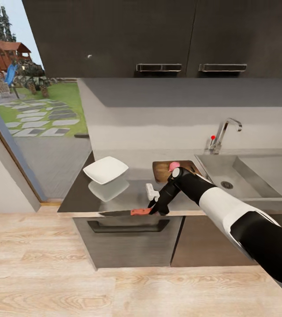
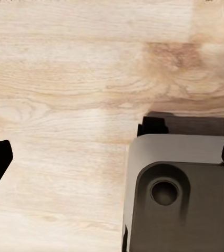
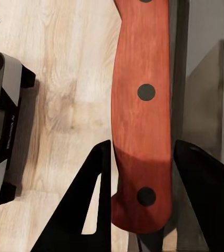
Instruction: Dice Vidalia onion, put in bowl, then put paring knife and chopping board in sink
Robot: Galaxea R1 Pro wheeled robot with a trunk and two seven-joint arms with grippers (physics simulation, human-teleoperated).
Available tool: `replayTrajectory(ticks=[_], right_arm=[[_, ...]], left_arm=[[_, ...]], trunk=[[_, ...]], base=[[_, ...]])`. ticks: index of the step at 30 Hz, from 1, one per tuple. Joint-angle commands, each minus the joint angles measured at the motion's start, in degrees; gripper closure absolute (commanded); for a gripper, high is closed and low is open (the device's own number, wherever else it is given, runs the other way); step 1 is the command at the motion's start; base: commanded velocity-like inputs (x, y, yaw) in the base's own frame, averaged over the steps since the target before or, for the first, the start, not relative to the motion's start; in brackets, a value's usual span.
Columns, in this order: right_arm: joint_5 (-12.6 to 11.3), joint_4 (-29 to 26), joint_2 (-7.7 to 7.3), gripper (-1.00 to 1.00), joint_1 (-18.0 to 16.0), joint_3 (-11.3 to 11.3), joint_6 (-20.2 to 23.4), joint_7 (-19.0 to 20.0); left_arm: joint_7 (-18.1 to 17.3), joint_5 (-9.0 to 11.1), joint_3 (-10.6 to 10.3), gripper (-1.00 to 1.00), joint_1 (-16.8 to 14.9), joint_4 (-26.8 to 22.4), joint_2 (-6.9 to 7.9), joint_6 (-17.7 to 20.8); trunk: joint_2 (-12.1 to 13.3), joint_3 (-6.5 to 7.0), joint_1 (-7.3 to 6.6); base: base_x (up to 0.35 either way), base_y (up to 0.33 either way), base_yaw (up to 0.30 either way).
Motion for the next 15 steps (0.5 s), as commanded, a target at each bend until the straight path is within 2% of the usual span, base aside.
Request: replayTrajectory(ticks=[1, 4, 7, 8, 9, 11, 12, 15], right_arm=[[0.1, -0.1, -0.02, 1.0, 0.0, 0.0, 0.8, 0.3], [0.1, -0.7, -0.12, 1.0, 0.0, -0.3, 2.2, 0.3], [0.1, -3.5, -0.19, 1.0, 0.0, -0.4, 5.5, 0.3], [0.2, -4.8, -0.24, 1.0, 0.0, -0.4, 7.1, 0.3], [0.2, -9.6, -1.11, 1.0, 0.0, -0.5, 12.0, -0.3], [0.2, -12.2, -1.5, 1.0, 0.0, -0.5, 14.0, -0.8], [0.2, -15.1, -1.94, 1.0, 0.0, -0.5, 16.4, -1.4], [0.2, -18.2, -2.24, 1.0, 0.0, -0.5, 19.2, -1.7]], left_arm=[[0.1, 0.4, -0.2, -1.0, -0.1, 0.2, -0.13, -0.2], [0.0, 0.4, -0.2, -1.0, -0.1, 0.2, -0.55, -0.3], [0.0, 0.4, -0.2, -1.0, -0.1, 0.2, -0.79, -0.3], [0.0, 0.4, -0.2, -1.0, -0.1, 0.2, -0.84, -0.3], [0.0, 0.4, -0.2, -1.0, -0.1, 0.2, -0.91, -0.3], [0.0, 0.4, -0.2, -1.0, -0.1, 0.2, -0.93, -0.3], [0.0, 0.4, -0.2, -1.0, -0.1, 0.2, -0.93, -0.3], [0.0, 0.4, -0.2, -1.0, -0.1, 0.2, -0.94, -0.3]], trunk=[[0.0, 0.03, 0.0], [0.0, 0.3, 0.0], [0.0, 0.56, 0.0], [0.0, 0.65, 0.0], [0.0, 0.74, 0.0], [0.0, 0.92, 0.0], [0.0, 1.01, 0.0], [0.0, 1.28, 0.0]], base=[[-0.014, 0.0, 0.0], [-0.006, 0.0, 0.0], [-0.002, 0.0, 0.0], [0.0, 0.0, 0.0], [0.0, 0.0, 0.0], [0.0, 0.0, 0.0], [0.0, 0.0, 0.0], [0.0, 0.0, 0.0]])
